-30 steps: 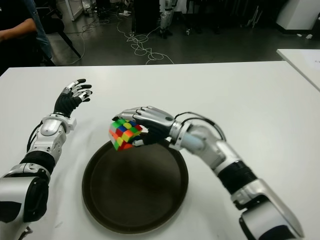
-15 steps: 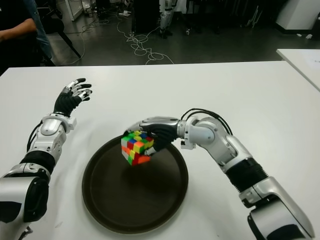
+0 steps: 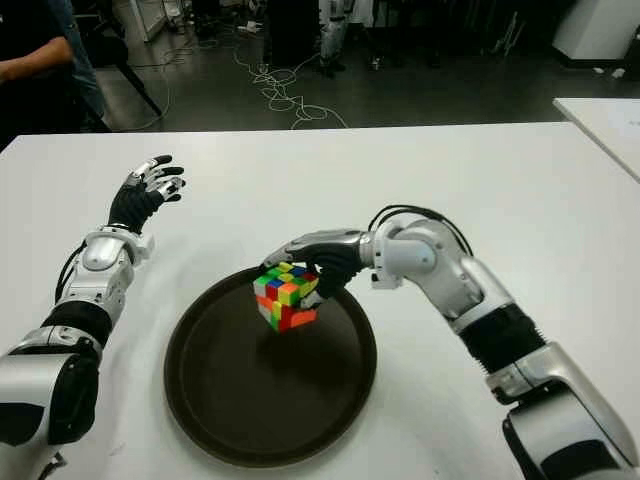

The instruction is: Pick up the Rubik's Cube and put it in the plate

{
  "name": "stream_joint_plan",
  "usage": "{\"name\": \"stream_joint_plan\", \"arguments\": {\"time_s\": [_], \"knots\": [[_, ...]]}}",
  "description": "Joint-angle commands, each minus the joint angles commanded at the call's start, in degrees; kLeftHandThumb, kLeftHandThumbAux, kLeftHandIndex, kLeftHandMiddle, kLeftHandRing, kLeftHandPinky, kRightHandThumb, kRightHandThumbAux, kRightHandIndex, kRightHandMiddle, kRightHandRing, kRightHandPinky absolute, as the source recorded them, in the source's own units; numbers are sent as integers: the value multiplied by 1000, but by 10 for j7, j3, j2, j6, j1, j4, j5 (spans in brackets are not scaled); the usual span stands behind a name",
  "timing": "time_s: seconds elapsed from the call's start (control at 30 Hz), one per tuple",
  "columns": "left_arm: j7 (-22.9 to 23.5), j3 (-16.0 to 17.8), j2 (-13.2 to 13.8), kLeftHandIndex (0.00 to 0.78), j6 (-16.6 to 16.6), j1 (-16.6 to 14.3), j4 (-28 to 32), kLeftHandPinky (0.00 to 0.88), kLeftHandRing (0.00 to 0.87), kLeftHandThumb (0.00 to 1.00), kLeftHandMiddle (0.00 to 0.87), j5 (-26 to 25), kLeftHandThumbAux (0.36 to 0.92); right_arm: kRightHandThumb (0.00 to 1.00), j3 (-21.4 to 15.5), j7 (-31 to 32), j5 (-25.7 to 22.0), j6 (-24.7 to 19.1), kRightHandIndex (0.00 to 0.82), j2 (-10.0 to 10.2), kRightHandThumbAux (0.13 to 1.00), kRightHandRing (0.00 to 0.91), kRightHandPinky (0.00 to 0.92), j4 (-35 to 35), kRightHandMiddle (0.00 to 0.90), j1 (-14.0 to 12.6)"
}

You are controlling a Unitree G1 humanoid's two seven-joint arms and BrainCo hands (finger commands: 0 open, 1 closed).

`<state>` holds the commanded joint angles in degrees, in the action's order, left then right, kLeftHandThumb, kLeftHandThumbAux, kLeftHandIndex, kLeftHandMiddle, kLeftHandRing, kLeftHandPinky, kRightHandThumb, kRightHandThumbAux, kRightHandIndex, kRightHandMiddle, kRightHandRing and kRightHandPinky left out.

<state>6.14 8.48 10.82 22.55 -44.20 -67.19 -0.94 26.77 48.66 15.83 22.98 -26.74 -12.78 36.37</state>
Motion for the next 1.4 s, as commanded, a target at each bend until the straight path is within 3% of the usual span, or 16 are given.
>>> {"name": "stream_joint_plan", "arguments": {"time_s": [0.33,0.9,1.17,1.27,1.4], "knots": [[2,-2,1,166,-4,0,1,255,246,173,255,0,689,826,-14,19,-25,11,386,3,695,608,596,-5,519,-1],[8,-3,2,171,0,2,4,263,245,183,253,0,680,826,-36,-13,-48,7,390,37,695,556,548,-23,495,-23],[7,-3,2,168,2,3,4,255,246,170,256,0,668,816,-46,-29,-66,20,365,51,703,462,464,-34,497,-34],[6,-4,2,169,1,3,4,246,244,172,257,1,667,704,-49,-29,-71,24,389,54,733,400,422,-39,406,-35],[5,-4,2,172,0,3,4,244,243,176,258,2,671,674,-52,-28,-75,28,393,57,740,363,399,-45,354,-35]]}}
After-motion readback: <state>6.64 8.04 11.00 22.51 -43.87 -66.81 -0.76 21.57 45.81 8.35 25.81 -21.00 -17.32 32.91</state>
